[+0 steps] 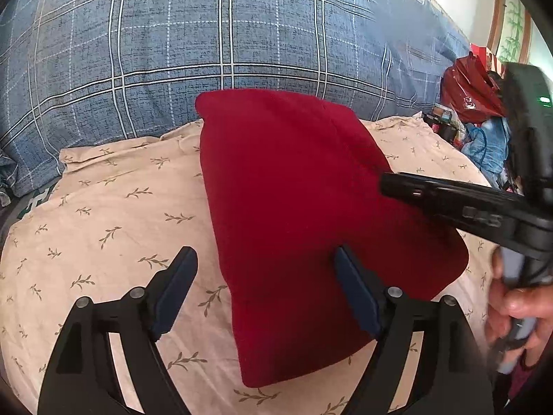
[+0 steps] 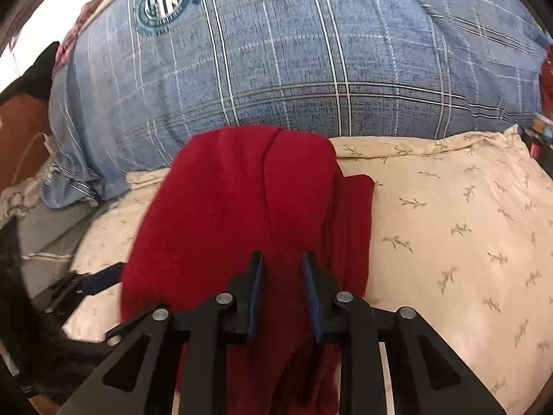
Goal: Fold small clothes
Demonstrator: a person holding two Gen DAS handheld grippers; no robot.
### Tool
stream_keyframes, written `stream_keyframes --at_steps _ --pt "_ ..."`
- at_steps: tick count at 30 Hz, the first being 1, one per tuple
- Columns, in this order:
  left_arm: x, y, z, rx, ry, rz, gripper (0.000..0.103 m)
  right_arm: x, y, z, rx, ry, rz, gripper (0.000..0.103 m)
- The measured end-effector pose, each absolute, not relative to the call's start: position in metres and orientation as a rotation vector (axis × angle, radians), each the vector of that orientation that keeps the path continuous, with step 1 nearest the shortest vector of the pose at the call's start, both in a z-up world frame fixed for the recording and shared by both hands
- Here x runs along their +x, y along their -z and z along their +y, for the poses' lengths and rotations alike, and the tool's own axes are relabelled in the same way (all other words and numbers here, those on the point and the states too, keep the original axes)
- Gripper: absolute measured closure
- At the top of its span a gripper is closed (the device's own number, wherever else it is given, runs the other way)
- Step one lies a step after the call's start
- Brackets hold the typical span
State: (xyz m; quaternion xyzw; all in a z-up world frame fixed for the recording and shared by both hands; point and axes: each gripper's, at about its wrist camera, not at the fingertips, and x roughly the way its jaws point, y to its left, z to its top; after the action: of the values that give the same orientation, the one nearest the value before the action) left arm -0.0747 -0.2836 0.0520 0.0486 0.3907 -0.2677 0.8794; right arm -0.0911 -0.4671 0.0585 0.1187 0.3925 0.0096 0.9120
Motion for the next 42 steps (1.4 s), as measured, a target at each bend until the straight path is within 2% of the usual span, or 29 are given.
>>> stream_keyframes --at_steps 4,6,10,11,14,16,26,28,30,34,42 --pt "-0.075 -0.051 -0.283 0.092 0.551 0.818 0.021 -0.106 -0.064 -0.461 0.199 0.002 0.798 0.072" --pt "-0.074 -0.051 -0.283 0.087 0.552 0.822 0.021 -0.104 -0.054 -0.462 0.19 0.023 0.833 0.063" --pt "-0.069 -0.047 -0.277 0.033 0.584 0.872 0.021 -0.102 -0.044 -0.474 0.263 -0.005 0.835 0.054" --pt "-0.068 -0.047 -0.274 0.011 0.6 0.884 0.021 -0.103 -0.045 -0.477 0.28 -0.013 0.831 0.05" --pt "-0.059 -0.05 -0.261 -0.057 0.627 0.89 0.02 -0.105 -0.05 -0.493 0.351 -0.027 0.796 0.028" --pt "-0.051 -0.052 -0.255 -0.103 0.636 0.892 0.018 -0.101 -0.049 -0.505 0.4 -0.026 0.772 0.024" --pt "-0.021 -0.03 -0.269 -0.202 0.724 0.987 0.013 -0.052 -0.015 -0.517 0.571 -0.145 0.818 0.023" --pt "-0.022 -0.029 -0.273 -0.197 0.738 0.965 0.014 -0.051 -0.016 -0.512 0.547 -0.147 0.809 0.033" --pt "-0.024 -0.031 -0.277 -0.188 0.773 0.963 0.032 -0.052 -0.021 -0.505 0.505 -0.142 0.809 0.046" --pt "-0.034 -0.046 -0.277 -0.139 0.759 0.941 0.051 -0.062 -0.041 -0.494 0.437 -0.133 0.781 0.059" --pt "-0.092 -0.083 -0.225 -0.111 0.706 0.918 0.053 -0.103 -0.076 -0.451 0.449 -0.276 0.758 0.061"
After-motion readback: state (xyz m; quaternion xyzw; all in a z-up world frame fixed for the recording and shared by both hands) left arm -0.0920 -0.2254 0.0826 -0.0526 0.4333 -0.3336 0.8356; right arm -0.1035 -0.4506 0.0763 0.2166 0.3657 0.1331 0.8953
